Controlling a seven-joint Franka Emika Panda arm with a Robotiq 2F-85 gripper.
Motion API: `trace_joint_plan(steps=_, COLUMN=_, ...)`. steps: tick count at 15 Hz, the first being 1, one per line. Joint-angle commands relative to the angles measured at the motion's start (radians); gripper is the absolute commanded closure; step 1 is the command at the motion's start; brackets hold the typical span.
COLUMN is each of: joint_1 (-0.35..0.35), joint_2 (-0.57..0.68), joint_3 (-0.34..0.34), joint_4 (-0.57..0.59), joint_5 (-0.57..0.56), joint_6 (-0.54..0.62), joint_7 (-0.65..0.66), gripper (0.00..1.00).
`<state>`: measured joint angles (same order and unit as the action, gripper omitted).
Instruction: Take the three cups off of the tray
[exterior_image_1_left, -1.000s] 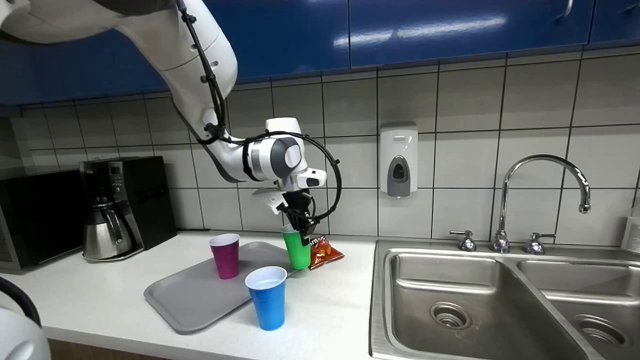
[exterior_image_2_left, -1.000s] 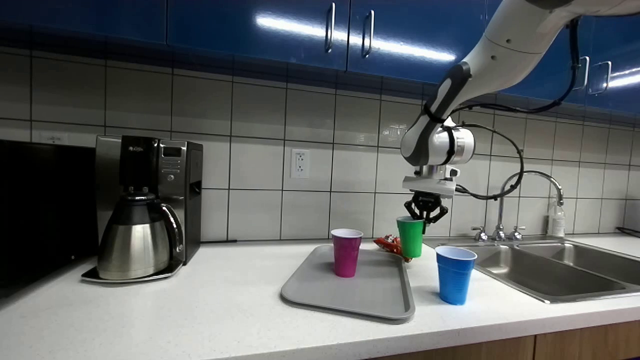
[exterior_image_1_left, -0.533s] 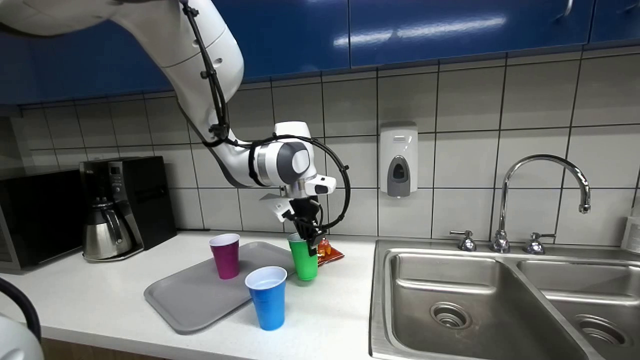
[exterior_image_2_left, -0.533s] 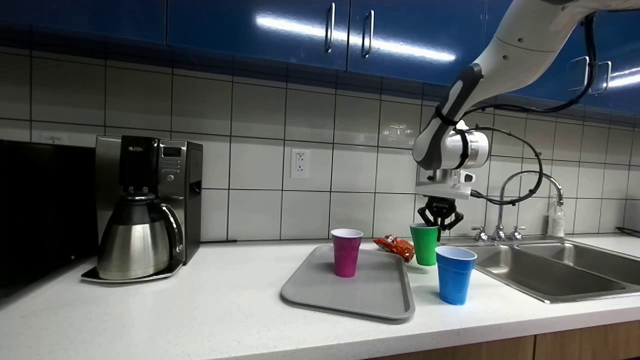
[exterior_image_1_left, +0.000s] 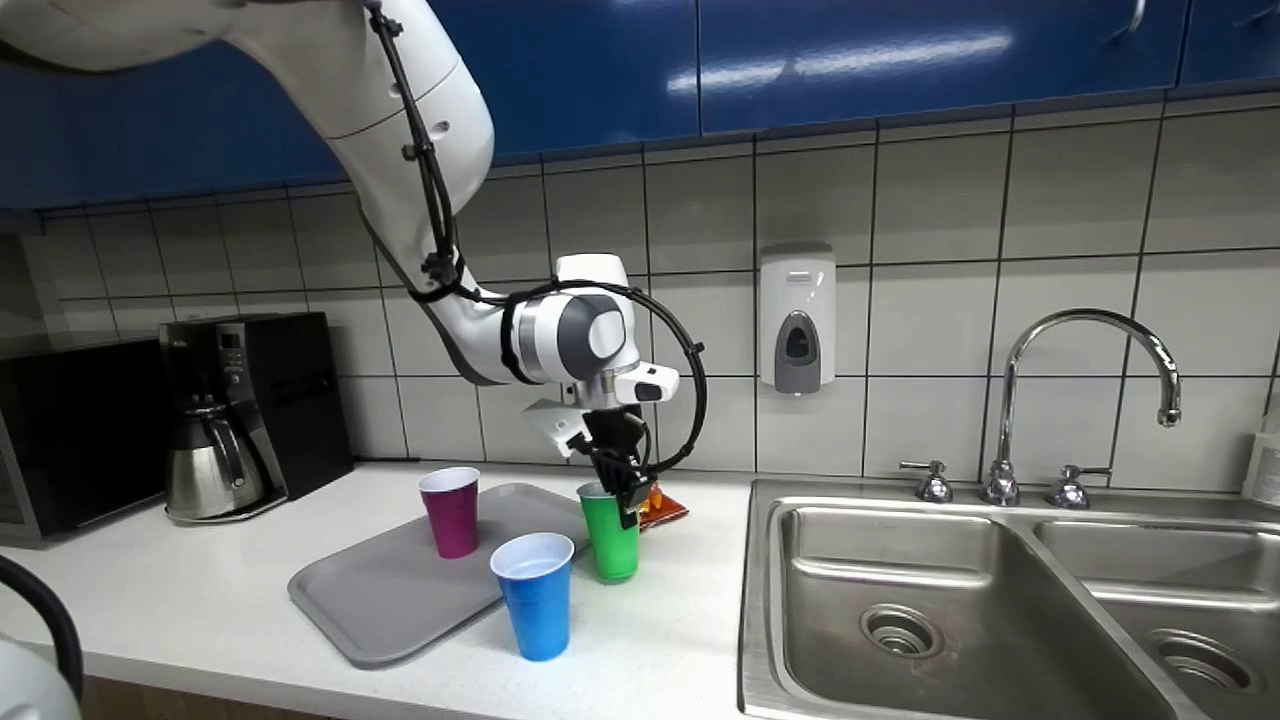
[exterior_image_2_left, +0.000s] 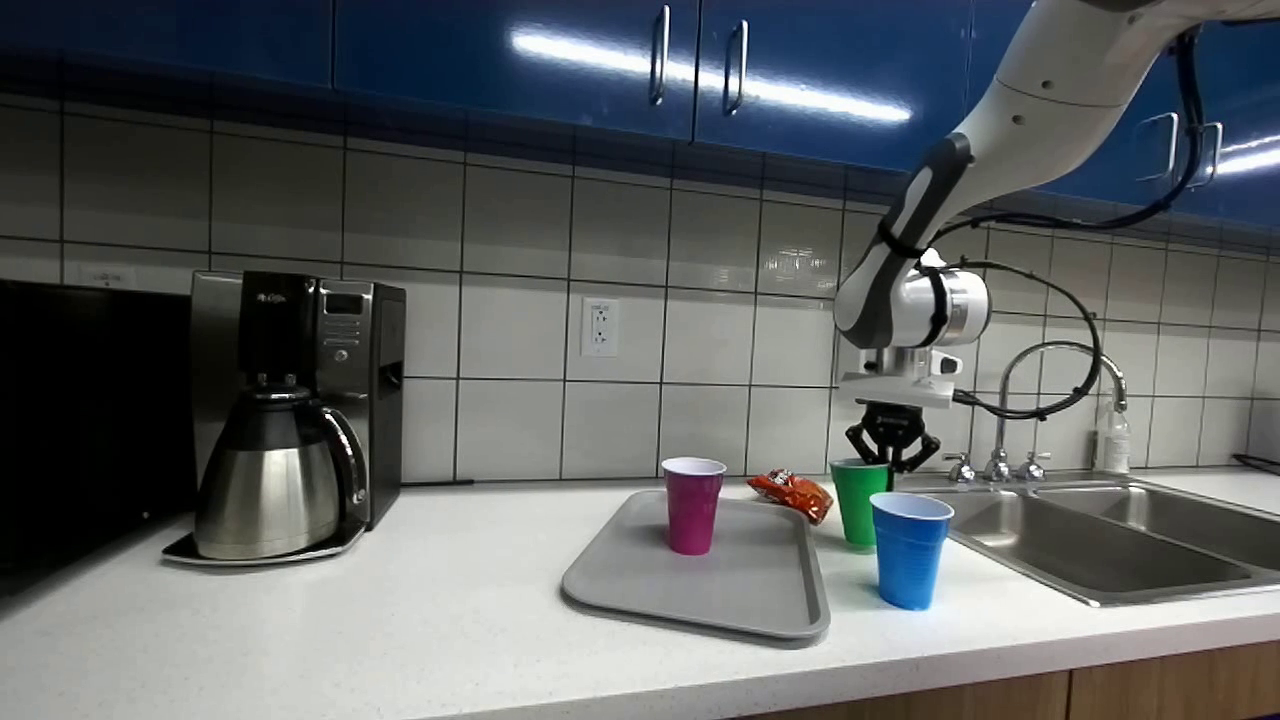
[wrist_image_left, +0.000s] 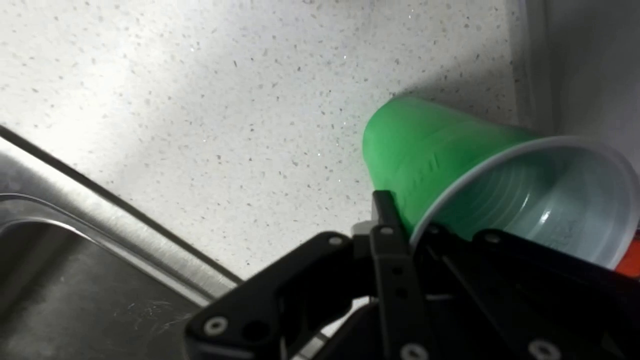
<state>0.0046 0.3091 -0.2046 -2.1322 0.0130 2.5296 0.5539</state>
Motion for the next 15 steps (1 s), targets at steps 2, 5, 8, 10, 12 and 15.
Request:
trace_joint_plan(steps=2, joint_1=-0.019, joint_2=-0.036, joint_3=0.014, joint_4=-0.037, joint_5=0.025, joint_6=0.001, joint_7=-0.020, gripper=0.99)
trace_joint_plan(steps=5, joint_1=-0.022, joint_2=-0.043, joint_3=0.013, joint_4=-0.052, joint_5=0.032, joint_6=0.002, joint_7=-0.019, gripper=0.65)
trace_joint_plan(steps=8, joint_1=-0.024, joint_2=-0.054, joint_3=0.011, joint_4=-0.066, joint_5=0.037, joint_6=0.003, joint_7=-0.017, gripper=0.44)
trace_joint_plan(steps=10, joint_1=-0.026, joint_2=-0.067, joint_3=0.011, joint_4=-0.078, joint_5=0.042, joint_6=0.004, joint_7=-0.017, gripper=0.29)
trace_joint_plan(steps=12, joint_1=-0.029, joint_2=-0.084, joint_3=0.011, joint_4=-0.091, joint_5=0.045, joint_6=0.007, joint_7=-0.016, gripper=0.13)
trace_joint_plan(steps=15, joint_1=-0.033, joint_2=-0.113, joint_3=0.012, joint_4=-0.110, joint_5=0.048, joint_6=0.011, joint_7=-0.017, gripper=0.00)
